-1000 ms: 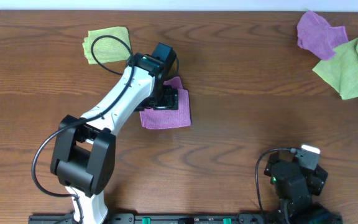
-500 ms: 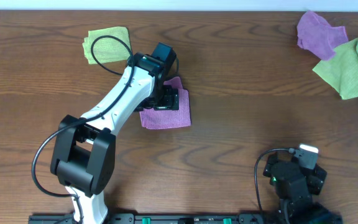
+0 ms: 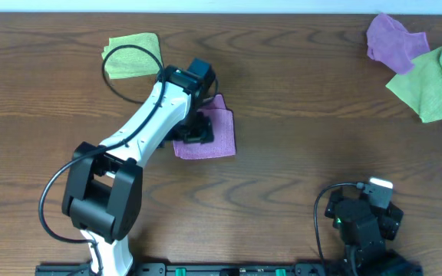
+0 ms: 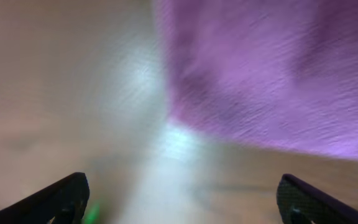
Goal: Fold the cloth
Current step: 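Grasp the folded purple square's near edge with the left gripper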
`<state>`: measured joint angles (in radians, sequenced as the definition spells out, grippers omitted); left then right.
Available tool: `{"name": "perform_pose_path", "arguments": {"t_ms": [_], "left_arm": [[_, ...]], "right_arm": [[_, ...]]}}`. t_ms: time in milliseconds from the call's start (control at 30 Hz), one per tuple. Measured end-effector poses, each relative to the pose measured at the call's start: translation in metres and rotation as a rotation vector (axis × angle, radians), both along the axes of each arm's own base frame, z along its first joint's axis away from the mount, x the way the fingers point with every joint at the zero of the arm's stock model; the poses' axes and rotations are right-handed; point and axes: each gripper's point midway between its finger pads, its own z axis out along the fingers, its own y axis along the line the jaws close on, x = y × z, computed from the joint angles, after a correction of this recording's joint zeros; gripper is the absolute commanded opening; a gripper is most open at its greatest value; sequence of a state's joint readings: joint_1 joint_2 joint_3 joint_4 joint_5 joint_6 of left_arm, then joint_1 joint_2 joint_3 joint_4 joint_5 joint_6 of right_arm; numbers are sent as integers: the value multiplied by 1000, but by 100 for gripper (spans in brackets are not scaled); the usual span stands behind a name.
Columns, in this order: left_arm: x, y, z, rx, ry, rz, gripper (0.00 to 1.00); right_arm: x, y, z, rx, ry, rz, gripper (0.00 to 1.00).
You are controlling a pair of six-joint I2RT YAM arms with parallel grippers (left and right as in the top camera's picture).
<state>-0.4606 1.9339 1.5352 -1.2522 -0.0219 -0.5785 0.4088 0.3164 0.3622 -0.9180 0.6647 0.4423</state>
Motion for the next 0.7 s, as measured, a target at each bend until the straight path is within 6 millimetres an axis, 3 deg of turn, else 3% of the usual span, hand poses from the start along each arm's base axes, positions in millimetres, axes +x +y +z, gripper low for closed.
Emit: {"name": "perform_pose_path", "arguments": {"t_ms": [100,300,367,433,533,633,700], "left_arm": [[-20,9,20,125,-8,-19,95],[-43,-22,53,329,-275,-265,95],[-54,-28,45,411,-347,-345,95],[-61,-23,22,489,-401,-400,95],[-59,3,-13,579,-440,-401,95],[-51,39,-26,671,-442,-368,95],[-40,41,-27,676,-476,-361,95]], "right_arm": [[0,0,0,1,0,1,99],[0,0,0,2,0,2,99],[0,1,0,2,0,2,99],[0,1,0,2,1,3,99],[0,1,0,2,1,3,99],[0,0,0,0,2,4,99],[0,0,0,0,2,4,99]]}}
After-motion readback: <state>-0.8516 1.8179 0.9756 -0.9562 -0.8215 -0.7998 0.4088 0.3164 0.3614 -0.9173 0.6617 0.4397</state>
